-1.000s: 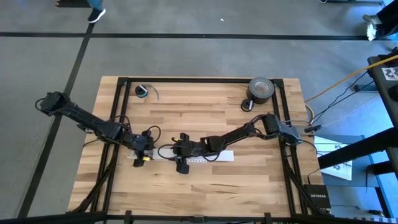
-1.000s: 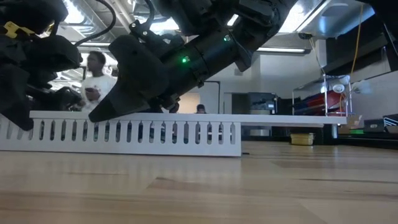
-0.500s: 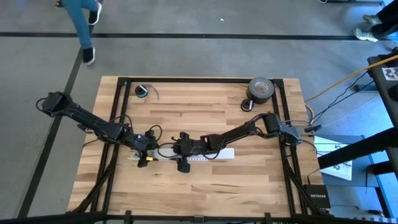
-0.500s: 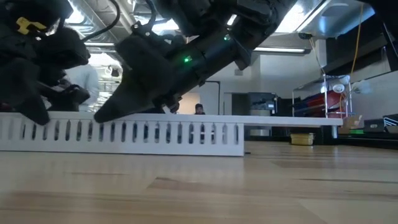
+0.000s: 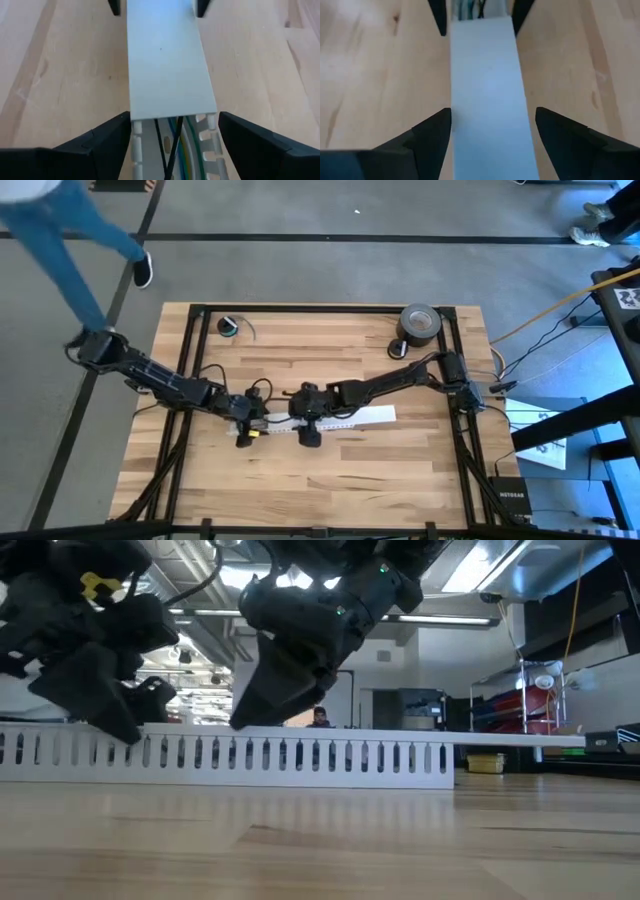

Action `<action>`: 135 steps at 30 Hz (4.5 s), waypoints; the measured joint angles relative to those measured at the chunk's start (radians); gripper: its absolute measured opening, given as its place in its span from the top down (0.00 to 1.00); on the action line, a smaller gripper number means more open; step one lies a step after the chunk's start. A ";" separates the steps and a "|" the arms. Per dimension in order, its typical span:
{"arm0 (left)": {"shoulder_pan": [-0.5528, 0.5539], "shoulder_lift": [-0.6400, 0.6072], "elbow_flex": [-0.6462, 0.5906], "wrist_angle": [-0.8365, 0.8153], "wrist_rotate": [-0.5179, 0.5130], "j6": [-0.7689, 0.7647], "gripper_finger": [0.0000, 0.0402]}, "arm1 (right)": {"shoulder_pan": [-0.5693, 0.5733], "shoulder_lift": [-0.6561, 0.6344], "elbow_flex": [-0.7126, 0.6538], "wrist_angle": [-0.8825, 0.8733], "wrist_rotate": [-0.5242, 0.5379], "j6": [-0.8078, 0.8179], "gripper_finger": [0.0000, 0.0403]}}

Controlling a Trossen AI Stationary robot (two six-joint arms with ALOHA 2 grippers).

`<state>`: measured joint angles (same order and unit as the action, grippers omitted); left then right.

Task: Ziptie cables
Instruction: Close the white cable duct

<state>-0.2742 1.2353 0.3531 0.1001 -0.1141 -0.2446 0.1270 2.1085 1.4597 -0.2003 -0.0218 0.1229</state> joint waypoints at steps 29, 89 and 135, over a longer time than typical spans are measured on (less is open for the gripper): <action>-0.184 -0.144 -0.021 -0.161 -0.203 -0.146 0.32 | -0.028 0.034 0.001 0.146 -0.065 -0.023 0.21; -0.164 0.013 -0.021 0.016 -0.219 -0.097 0.51 | 0.042 0.008 -0.113 0.147 0.068 -0.028 0.29; -0.166 0.013 -0.023 0.009 -0.198 -0.096 0.53 | 0.037 0.097 -0.090 0.418 0.026 0.039 0.44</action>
<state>-0.4397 1.2484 0.3305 0.1090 -0.3122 -0.3408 0.1638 2.2055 1.3693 0.2173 0.0040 0.1614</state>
